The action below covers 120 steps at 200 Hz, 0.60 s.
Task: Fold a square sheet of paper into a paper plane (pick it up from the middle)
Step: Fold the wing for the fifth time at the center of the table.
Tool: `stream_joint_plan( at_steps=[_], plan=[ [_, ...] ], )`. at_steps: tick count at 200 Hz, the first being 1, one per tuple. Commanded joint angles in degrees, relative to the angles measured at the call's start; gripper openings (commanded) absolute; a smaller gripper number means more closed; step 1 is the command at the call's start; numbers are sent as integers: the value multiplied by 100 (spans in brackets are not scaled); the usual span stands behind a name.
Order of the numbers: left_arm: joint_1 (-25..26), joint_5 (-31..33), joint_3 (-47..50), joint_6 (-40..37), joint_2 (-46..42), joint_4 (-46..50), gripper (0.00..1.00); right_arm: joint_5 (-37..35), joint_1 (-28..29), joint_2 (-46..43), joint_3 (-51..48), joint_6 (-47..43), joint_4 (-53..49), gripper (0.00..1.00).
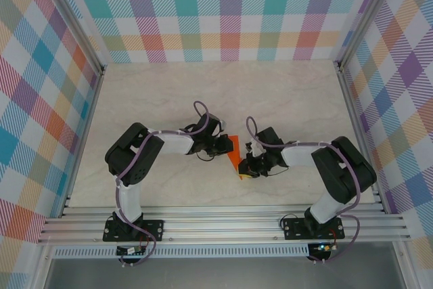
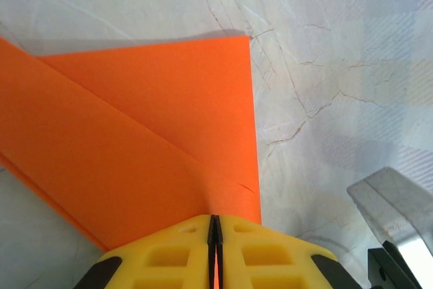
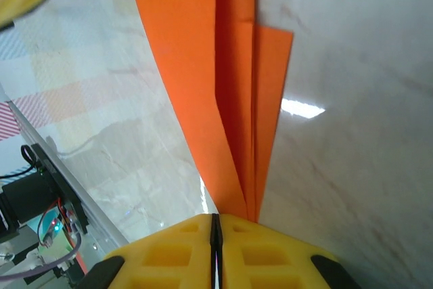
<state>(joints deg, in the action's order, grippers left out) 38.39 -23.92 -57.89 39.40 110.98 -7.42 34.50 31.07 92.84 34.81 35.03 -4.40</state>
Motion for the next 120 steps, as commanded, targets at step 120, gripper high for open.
stream_joint_plan(
  at_steps=[120],
  plan=[
    [-7,104,26,36,-278,190,25,-1572,13,-2042,-275,-16,-1955,24]
  ],
)
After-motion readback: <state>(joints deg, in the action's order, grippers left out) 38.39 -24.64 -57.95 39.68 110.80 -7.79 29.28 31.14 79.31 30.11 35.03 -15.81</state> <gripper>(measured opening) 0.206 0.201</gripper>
